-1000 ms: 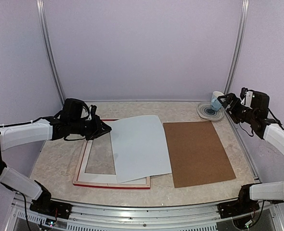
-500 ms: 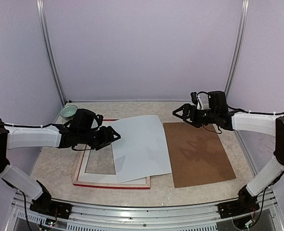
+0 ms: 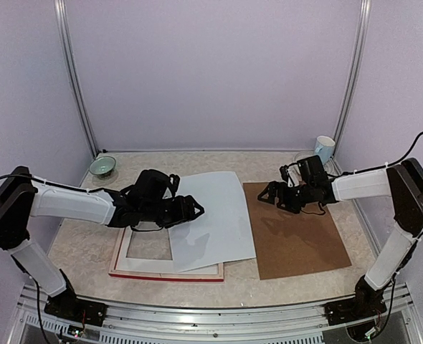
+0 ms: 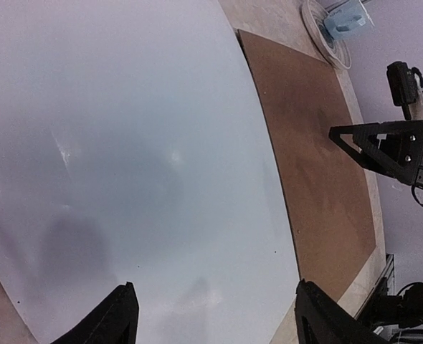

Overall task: Put the photo into the frame
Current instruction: Move the backboard to the center of the board.

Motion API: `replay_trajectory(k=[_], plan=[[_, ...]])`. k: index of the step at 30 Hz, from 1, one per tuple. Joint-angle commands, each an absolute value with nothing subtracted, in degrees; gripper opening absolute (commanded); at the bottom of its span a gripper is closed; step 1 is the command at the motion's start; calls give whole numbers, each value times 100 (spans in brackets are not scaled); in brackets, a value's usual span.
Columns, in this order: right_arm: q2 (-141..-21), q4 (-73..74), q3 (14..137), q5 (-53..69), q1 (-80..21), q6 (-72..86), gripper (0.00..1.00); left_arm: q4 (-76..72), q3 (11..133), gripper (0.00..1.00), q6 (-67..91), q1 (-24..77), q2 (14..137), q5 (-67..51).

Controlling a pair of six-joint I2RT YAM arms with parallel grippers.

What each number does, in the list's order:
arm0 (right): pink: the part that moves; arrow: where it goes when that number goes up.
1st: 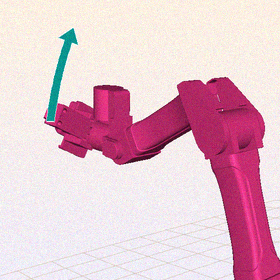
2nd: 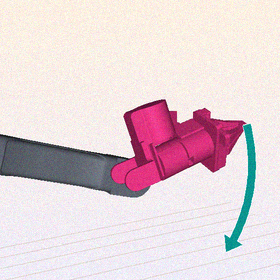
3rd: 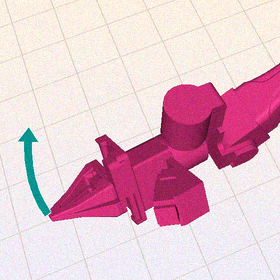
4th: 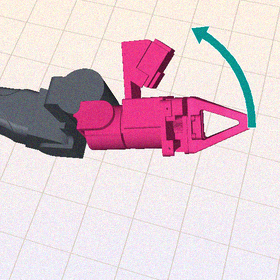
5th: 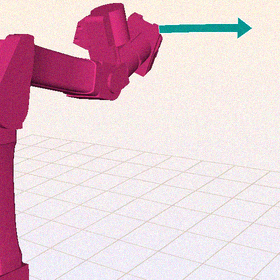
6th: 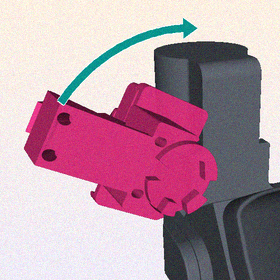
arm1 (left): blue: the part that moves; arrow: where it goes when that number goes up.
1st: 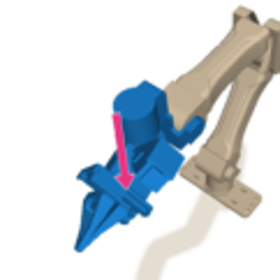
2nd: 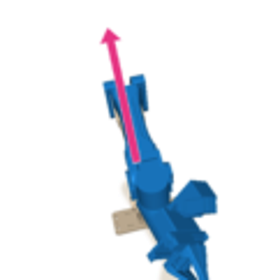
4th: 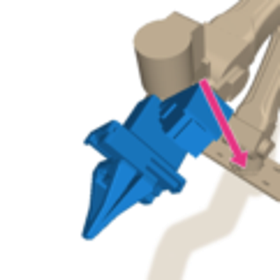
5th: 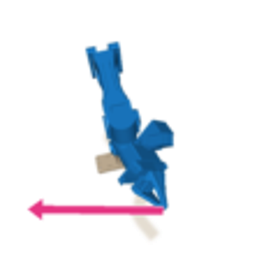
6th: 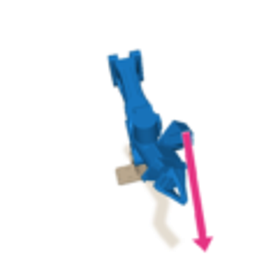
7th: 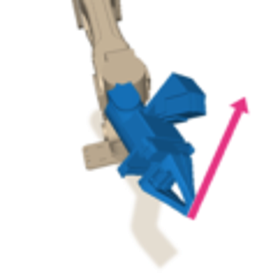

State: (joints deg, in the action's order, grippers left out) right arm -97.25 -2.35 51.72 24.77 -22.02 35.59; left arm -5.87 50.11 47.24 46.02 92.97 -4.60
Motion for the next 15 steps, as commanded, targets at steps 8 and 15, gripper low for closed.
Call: replay_trajectory(k=[8,15], plan=[[-9997,1883,6463,-1309,-3523,2441,99,-358,5157,75,4262,4676,8816,695],[-10675,2433,7163,-2405,-4091,2394,99,-223,4994,75,4259,4685,8506,966]])
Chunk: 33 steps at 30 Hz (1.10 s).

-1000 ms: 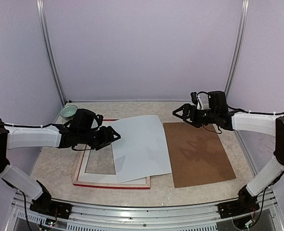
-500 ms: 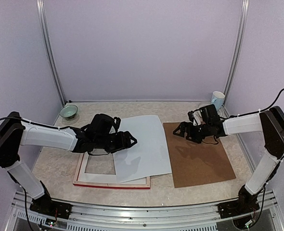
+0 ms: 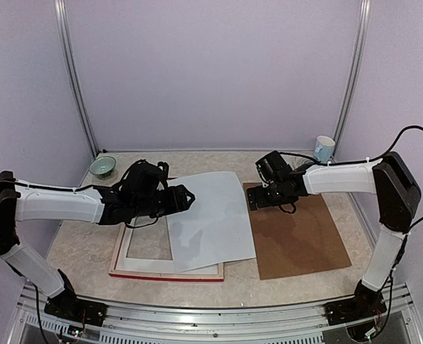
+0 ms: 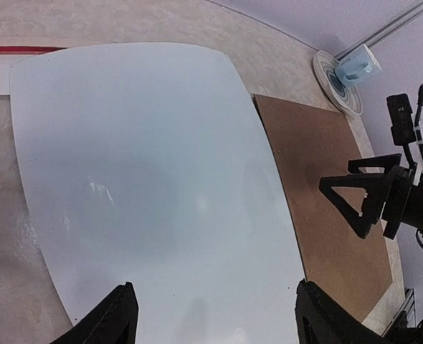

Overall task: Put the photo into the frame
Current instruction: Move the backboard to the center of the board.

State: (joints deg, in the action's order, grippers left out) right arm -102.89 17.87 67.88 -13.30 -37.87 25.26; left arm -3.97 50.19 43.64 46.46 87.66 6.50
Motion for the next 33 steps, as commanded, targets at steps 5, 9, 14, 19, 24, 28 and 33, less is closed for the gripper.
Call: replay_trajectory(k=[5,9,14,19,24,28,33], plan=[[-11035,2613,7457,-2695,-4320,2451,99,-125,4946,76,4189,4684,8319,1219],[-11175,2645,7517,-2751,-4396,2511,99,-145,4927,76,4192,4685,8286,1232],[-11408,2833,7604,-3041,-4447,2570,99,-164,4919,76,4200,4684,8327,1220],[-11485,2831,7527,-3063,-4447,2638,99,-183,4852,76,4200,4676,8283,1244],[-11414,2777,7544,-3015,-4447,2701,99,-185,4777,76,4200,4660,8220,1248],[-11426,2770,7663,-2904,-4447,2718,99,-205,4744,76,4197,4649,8180,1247],[-11590,2822,7796,-2856,-4447,2750,99,-212,4684,76,4194,4641,8142,1233]])
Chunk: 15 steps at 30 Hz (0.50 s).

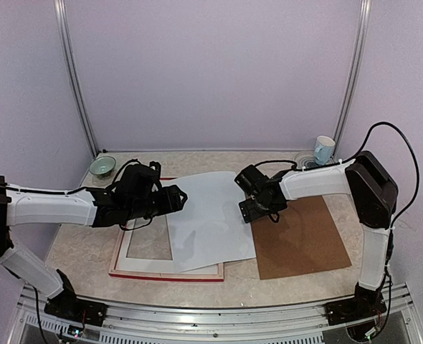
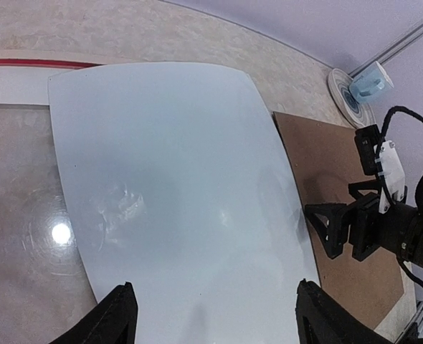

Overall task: Put the photo into the frame
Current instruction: Move the backboard to the center of the board.

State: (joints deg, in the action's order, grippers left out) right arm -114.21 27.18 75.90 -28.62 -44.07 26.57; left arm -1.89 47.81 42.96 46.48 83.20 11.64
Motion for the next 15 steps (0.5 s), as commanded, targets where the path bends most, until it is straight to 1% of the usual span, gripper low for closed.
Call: replay_trajectory(k=[1,10,15], plan=[[-11617,2848,7827,-2889,-4445,2778,99,-218,4666,76,4200,4641,8119,1238],[-11886,3040,8101,-3221,-4330,2870,99,-255,4505,76,4228,4605,7984,1252],[-11880,2999,7979,-3247,-4182,2962,99,-260,4437,76,4225,4584,7929,1254]])
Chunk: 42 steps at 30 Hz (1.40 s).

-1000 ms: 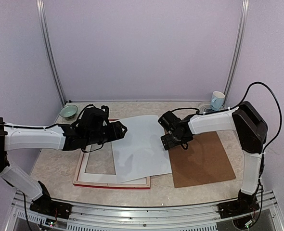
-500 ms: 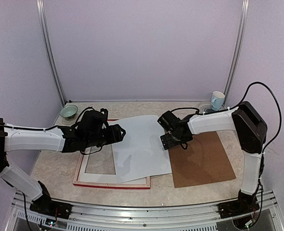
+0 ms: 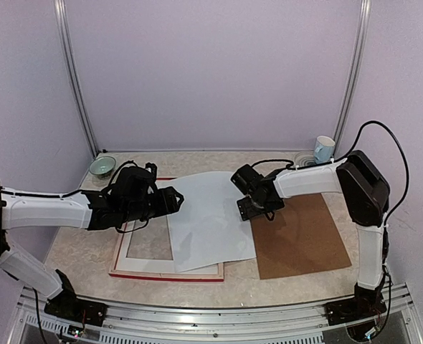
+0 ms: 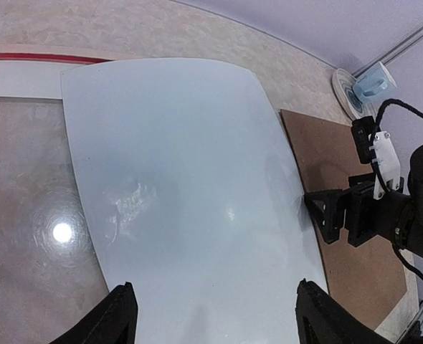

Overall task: Put the photo into the frame
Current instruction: Move the backboard to the center of the board.

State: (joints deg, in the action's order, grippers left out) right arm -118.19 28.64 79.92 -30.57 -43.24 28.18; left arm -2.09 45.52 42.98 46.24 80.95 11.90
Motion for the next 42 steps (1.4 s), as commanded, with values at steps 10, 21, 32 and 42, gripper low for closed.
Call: replay_trajectory(k=[10,21,32,42], plan=[[-11443,2885,7354,-3282,-3818,3259,99,-318,4389,76,4228,4553,7928,1228],[-10936,2329,7039,-2563,-3761,3121,99,-742,4631,76,4226,4579,8435,800],[-10986,2297,7005,-2453,-3728,3094,99,-1227,5192,76,4581,4578,9658,243],[-10875,2172,6899,-2340,-3654,3076,99,-1495,4818,76,4829,4390,9690,301]])
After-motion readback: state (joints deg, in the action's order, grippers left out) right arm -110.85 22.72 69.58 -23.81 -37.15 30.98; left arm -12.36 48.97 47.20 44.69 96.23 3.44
